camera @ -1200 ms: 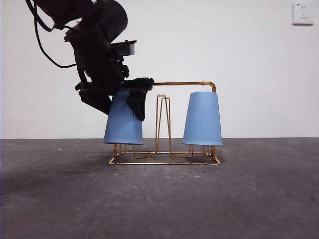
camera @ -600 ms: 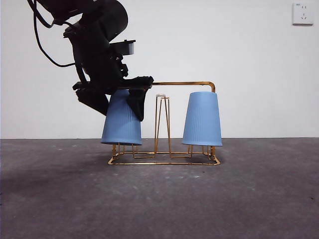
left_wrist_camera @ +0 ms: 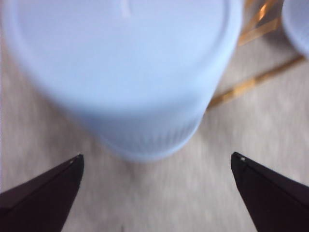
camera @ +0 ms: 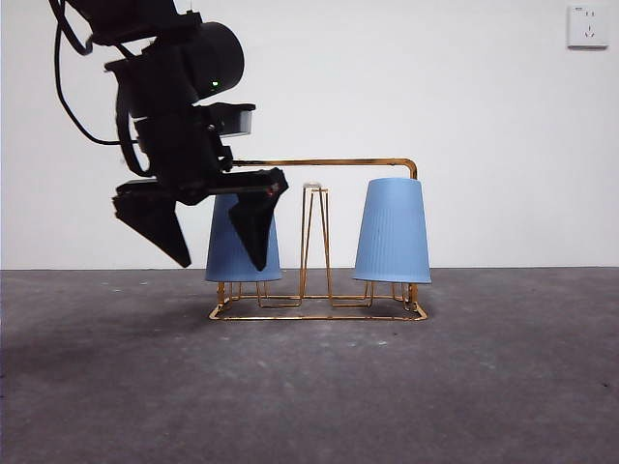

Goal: Pick up cup 1,put cup 1 in the cup rack,pick up cup 2,put cup 2 in the cup rack

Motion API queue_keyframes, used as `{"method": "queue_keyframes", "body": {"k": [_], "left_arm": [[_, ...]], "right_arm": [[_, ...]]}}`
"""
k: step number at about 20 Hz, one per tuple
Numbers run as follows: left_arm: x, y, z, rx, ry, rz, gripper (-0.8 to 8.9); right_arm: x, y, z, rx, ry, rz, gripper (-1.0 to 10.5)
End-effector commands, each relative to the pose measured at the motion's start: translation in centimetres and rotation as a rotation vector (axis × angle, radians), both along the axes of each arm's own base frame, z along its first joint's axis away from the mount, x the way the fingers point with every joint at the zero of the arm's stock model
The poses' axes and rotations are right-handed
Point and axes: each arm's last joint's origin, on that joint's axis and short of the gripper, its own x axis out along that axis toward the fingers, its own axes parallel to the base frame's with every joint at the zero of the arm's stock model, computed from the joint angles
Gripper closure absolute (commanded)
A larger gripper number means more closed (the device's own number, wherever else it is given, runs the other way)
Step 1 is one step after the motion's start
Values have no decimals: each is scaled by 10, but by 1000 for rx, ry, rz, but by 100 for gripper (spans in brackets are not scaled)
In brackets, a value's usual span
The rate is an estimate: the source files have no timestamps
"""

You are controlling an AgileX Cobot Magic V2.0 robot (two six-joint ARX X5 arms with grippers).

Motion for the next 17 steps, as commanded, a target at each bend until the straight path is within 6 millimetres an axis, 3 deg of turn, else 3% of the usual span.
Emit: {"method": "queue_keyframes", "body": {"k": [1,5,11,15,16,17], "left_arm": [[-8,5,11,-6,12,7,274],[-33,14,51,-65,-6,-20,280],[-112,41,133,-193,-82,-100,293],[-172,63,176,-306,-194,-149,689],[-184,69,183,-333,-224,-164,823],[-196,74,190,-356,-253,-172,820]], "right_arm": [[1,1,-1,7,8,-6,788],[1,1,-2,7,23,-9,788],[5,4,-13,-80,124,-10,788],[11,10,-20,-138,213,-1,793],[13,13,-22,-154,243,9,821],[16,15,-25,-162,277,12,957]]}}
